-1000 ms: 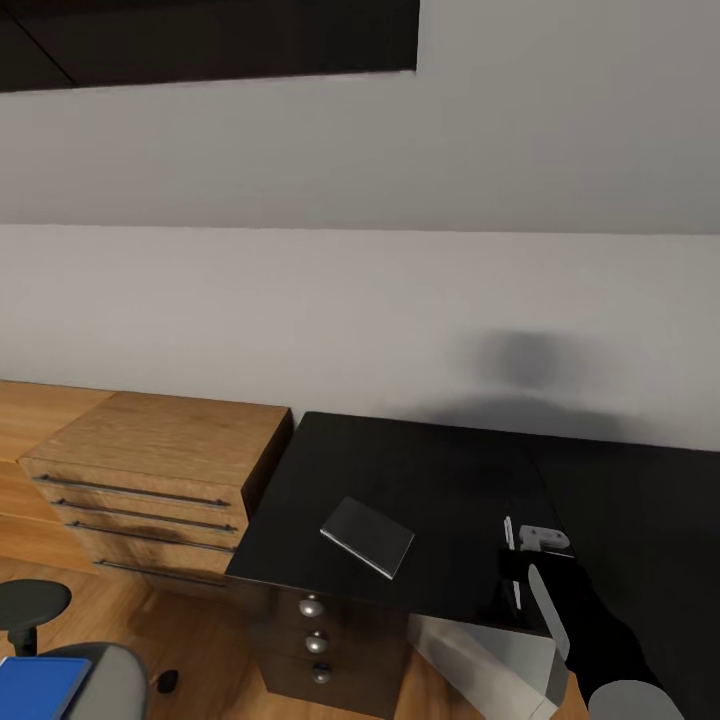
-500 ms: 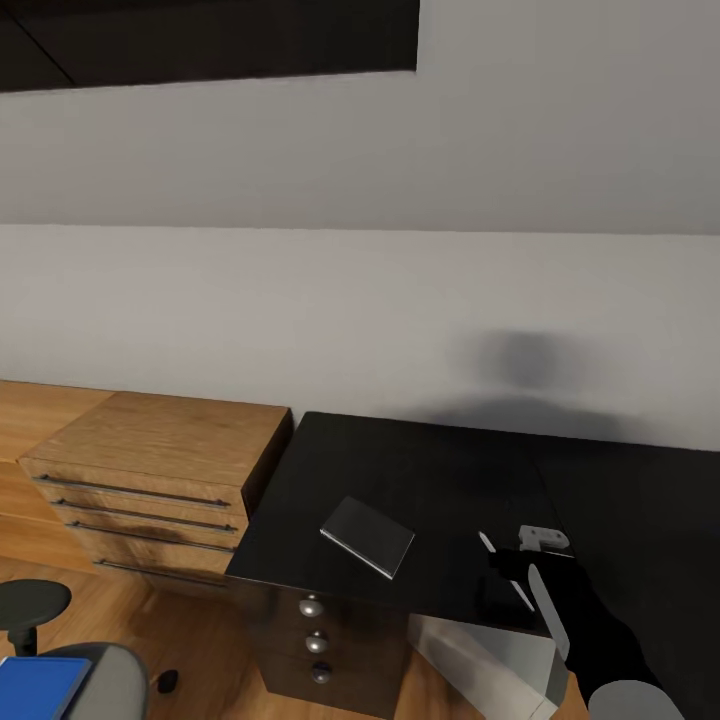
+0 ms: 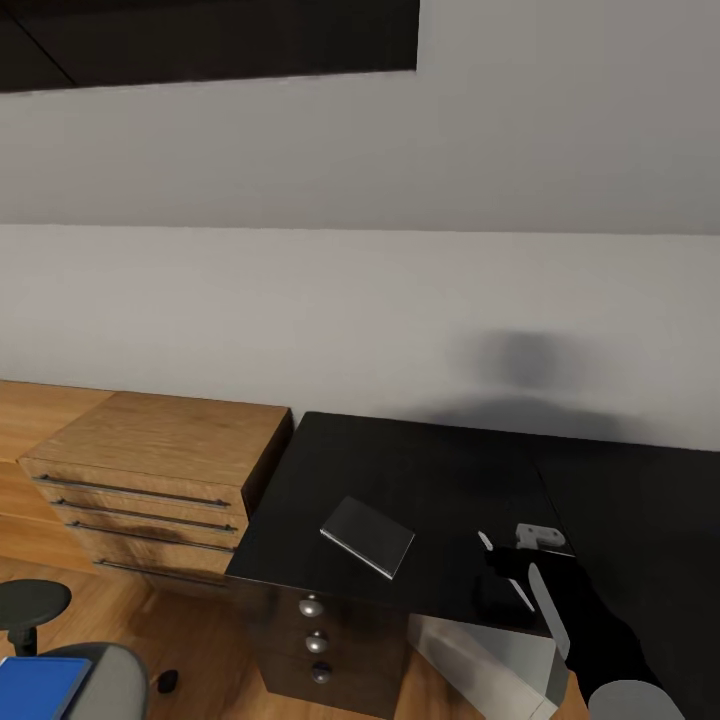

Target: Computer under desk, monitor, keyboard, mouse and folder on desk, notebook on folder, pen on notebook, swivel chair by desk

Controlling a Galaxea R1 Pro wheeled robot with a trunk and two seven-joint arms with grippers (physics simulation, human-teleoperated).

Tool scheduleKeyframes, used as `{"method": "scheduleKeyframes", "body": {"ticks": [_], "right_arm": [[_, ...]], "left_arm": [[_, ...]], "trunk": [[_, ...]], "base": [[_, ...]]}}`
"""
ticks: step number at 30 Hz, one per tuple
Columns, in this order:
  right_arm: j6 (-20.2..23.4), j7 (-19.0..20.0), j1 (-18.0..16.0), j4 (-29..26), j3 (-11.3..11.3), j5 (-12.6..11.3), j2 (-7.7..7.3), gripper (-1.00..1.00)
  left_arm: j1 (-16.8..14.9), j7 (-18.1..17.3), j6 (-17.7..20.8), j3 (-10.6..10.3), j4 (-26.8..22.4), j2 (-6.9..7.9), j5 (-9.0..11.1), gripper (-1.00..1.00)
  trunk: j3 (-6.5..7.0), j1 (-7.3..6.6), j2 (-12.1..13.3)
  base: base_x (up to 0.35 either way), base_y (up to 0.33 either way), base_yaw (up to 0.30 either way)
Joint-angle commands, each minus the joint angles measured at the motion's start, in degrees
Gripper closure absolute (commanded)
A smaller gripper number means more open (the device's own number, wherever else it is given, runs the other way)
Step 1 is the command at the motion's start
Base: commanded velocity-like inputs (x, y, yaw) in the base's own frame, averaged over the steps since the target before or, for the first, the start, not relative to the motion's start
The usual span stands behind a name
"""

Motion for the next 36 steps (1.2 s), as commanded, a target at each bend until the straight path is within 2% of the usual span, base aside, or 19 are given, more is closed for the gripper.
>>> {"method": "scheduleKeyframes", "body": {"ticks": [1,10,15,19,24,36], "right_arm": [[0.3,-0.1,0.0,-0.1,0.0,-0.3,-0.01,-1.00],[0.3,0.1,0.0,-0.7,0.0,-0.3,0.11,-1.00],[0.3,0.1,0.0,-5.8,-0.8,-0.5,0.51,-1.00],[0.3,-0.1,0.0,-9.0,-1.3,-0.8,2.38,-1.00],[0.3,-0.2,0.0,-9.9,-1.5,-0.9,3.34,-1.00],[0.3,-0.2,0.0,-10.1,-1.6,-1.0,3.64,-1.00]], "left_arm": [[0.0,-0.1,-0.2,0.3,0.0,-0.03,0.0,-1.00],[0.0,-0.1,-0.1,0.2,0.1,0.01,0.0,-1.00],[0.0,-0.1,-0.1,0.2,0.1,0.05,0.0,-1.00],[0.0,-0.1,-0.1,0.1,0.1,0.10,0.1,-1.00],[0.0,-0.1,0.0,0.0,0.1,0.13,0.1,-1.00],[0.0,-0.1,0.0,0.2,0.1,0.26,0.1,-1.00]], "trunk": [[-0.06,0.00,0.0],[-0.06,0.00,0.0],[-0.06,0.00,0.0],[-0.06,0.00,0.0],[-0.06,0.00,0.0],[-0.06,0.00,0.0]], "base": [[0.000,0.000,0.000],[0.000,0.000,0.000],[0.000,0.000,0.001],[0.000,0.000,0.076],[0.000,0.000,0.142],[0.000,0.000,0.146]]}}
